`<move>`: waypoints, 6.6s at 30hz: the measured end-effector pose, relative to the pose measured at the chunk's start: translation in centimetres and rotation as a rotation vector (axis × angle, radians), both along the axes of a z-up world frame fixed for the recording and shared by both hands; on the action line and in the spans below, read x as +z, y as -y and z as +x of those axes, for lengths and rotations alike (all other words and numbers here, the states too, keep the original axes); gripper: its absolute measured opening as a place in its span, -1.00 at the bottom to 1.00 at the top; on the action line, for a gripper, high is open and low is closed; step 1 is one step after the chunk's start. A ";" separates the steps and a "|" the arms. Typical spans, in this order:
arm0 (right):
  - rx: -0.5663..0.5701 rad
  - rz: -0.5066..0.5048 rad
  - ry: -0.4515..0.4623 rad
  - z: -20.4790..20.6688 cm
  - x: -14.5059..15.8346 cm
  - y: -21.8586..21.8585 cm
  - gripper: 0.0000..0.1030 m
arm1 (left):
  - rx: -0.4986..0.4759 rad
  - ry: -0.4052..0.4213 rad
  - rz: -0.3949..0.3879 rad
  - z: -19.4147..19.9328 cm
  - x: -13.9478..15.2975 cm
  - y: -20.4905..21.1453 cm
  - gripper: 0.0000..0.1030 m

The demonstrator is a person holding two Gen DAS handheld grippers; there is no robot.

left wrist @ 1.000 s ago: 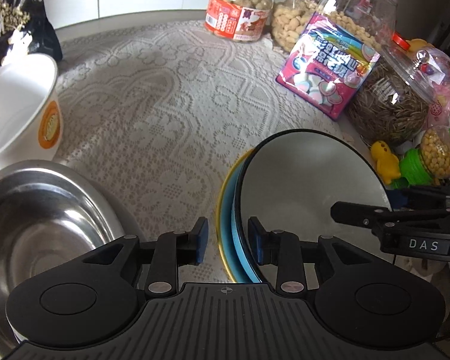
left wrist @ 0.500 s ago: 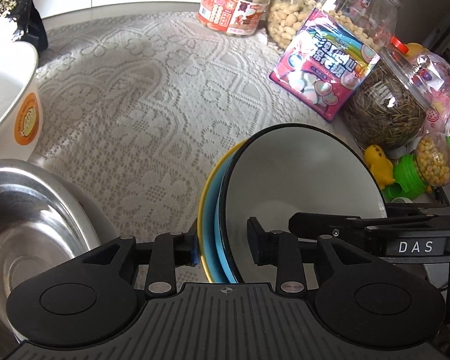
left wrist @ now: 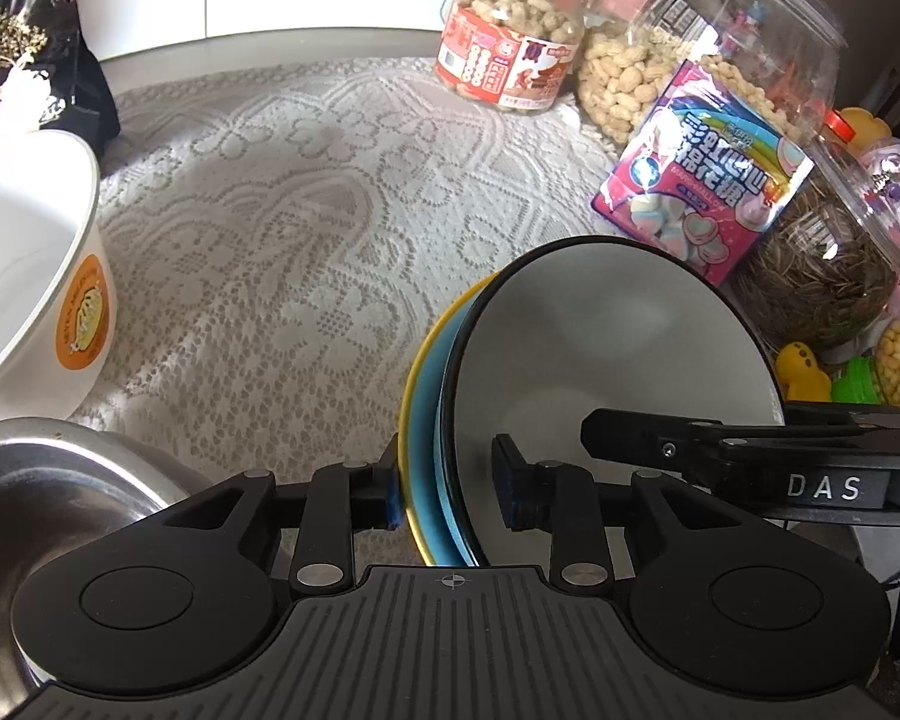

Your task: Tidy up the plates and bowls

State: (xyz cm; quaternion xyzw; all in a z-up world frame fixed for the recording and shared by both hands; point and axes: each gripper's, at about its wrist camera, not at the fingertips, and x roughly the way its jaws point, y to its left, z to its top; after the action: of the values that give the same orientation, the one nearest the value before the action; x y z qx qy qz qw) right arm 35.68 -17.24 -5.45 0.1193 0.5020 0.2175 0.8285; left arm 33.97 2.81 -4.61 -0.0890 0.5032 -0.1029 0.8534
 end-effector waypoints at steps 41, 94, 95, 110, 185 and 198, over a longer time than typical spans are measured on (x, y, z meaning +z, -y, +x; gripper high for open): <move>0.129 -0.263 0.187 2.1 9.7 -22.3 -0.68 | 0.229 0.194 -0.058 -2.9 8.1 -19.9 -0.45; -0.059 -0.424 0.332 -8.9 14.7 -6.0 -0.23 | -0.148 0.281 -0.177 -9.5 11.7 -7.5 -0.42; -0.046 -0.408 0.355 -9.5 15.1 -6.5 -0.23 | -0.126 0.275 -0.159 -9.8 11.7 -8.3 -0.42; 0.039 -0.160 0.276 -15.6 9.4 -14.6 -0.07 | 0.278 0.137 -0.009 -14.3 4.5 -19.2 -0.42; 0.028 -0.191 0.512 -15.6 10.5 -9.4 0.16 | 0.245 0.355 -0.076 -15.9 8.6 -14.8 -0.38; -0.201 -0.231 0.464 -9.5 9.2 0.2 0.26 | 0.141 0.281 -0.120 -9.7 8.7 -5.3 -0.38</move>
State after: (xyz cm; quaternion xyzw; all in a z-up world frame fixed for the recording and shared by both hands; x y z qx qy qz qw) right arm 26.21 -17.47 3.71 0.0205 0.3061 0.0970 0.9468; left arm 24.24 8.13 4.05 -0.1595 0.3642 -0.0840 0.9137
